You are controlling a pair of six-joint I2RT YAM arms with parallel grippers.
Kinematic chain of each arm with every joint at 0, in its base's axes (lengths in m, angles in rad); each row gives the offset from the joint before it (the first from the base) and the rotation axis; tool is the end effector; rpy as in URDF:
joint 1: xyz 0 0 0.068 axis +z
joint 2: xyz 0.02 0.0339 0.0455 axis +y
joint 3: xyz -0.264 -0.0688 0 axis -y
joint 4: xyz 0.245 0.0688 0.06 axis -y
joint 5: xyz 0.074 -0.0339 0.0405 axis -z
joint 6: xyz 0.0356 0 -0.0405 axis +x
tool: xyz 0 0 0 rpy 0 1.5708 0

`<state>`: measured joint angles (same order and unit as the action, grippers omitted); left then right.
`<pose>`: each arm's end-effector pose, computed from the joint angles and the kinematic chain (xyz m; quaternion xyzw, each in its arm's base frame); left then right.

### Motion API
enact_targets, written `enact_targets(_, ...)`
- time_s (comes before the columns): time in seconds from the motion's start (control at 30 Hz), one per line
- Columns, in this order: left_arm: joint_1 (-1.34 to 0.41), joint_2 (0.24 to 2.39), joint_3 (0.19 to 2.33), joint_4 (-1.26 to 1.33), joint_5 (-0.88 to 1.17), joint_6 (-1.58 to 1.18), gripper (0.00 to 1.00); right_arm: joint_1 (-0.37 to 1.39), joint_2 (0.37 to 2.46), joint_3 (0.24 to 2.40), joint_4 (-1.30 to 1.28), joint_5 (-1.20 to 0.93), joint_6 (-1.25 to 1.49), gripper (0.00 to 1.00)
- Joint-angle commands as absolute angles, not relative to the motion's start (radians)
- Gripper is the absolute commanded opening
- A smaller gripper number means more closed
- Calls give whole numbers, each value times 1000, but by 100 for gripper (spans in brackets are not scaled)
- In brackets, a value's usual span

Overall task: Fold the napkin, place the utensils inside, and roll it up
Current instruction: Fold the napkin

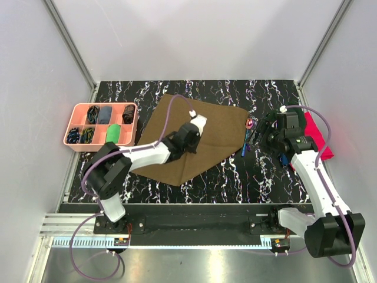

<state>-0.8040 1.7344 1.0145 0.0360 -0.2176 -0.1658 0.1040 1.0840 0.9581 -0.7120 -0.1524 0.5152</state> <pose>0.2630 -0.2619 0.1888 0.2375 0.8672 -0.1120 0.4231 0.2184 0.0282 0.2944 0.1633 0.9169 0.1765 0.3186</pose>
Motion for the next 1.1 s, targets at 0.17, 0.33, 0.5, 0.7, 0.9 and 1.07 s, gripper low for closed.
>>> enact_targets(0.17,-623,1830,1221,28,-167,-147,0,100,1187,977,-629,-190,500,85)
enact_targets(0.33,-532,1913,1354,17,-117,-149,0,100,1256,1002,-601,-199,497,85)
enact_targets(0.5,-460,2011,1482,-21,-75,-144,0,100,1322,1019,-588,-209,488,84)
enact_targets(0.7,-390,2109,1644,-55,-43,-143,0,100,1365,1046,-577,-215,483,84)
enact_targets(0.9,-324,2178,1748,-63,-5,-143,0,100,1405,1061,-568,-227,479,84)
enact_targets(1.07,-296,2246,1839,-80,46,-124,0,100,1430,1066,-566,-232,469,84)
